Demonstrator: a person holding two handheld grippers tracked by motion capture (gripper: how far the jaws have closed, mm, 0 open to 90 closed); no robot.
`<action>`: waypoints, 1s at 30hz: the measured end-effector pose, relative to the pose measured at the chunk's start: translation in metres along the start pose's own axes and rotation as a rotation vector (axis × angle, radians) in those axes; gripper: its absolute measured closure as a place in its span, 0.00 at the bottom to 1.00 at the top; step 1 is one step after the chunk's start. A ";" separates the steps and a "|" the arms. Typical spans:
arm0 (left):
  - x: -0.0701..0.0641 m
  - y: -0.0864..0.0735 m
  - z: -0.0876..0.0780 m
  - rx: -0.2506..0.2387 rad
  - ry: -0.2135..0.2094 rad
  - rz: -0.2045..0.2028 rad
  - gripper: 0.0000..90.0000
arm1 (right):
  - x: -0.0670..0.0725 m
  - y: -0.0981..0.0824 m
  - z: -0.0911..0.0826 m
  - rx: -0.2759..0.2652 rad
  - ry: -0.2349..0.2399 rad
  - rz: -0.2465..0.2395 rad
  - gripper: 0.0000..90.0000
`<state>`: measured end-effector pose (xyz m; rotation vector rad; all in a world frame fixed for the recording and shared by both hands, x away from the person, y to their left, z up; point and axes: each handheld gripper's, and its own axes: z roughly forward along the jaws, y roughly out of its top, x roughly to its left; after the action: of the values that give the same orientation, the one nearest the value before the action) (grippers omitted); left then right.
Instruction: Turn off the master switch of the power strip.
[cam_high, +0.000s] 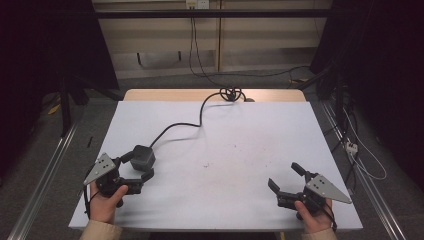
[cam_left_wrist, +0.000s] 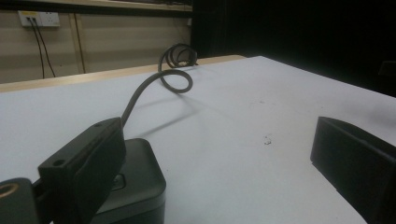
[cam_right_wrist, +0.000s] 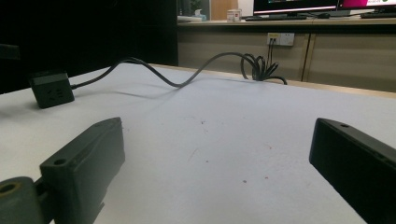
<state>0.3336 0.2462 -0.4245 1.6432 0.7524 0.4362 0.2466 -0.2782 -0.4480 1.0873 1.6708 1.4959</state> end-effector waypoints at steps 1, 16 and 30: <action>0.000 0.001 0.000 -0.005 0.003 -0.004 0.03 | 0.000 0.000 0.000 0.000 0.001 -0.001 0.03; 0.010 0.006 0.002 -0.006 0.041 -0.027 0.05 | 0.001 0.000 0.002 0.001 0.008 -0.003 0.04; 0.017 0.008 0.005 -0.017 0.061 -0.038 0.06 | 0.001 0.000 0.001 0.001 0.008 -0.007 0.04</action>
<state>0.3512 0.2530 -0.4194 1.6037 0.8216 0.4662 0.2476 -0.2771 -0.4482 1.0767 1.6793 1.4964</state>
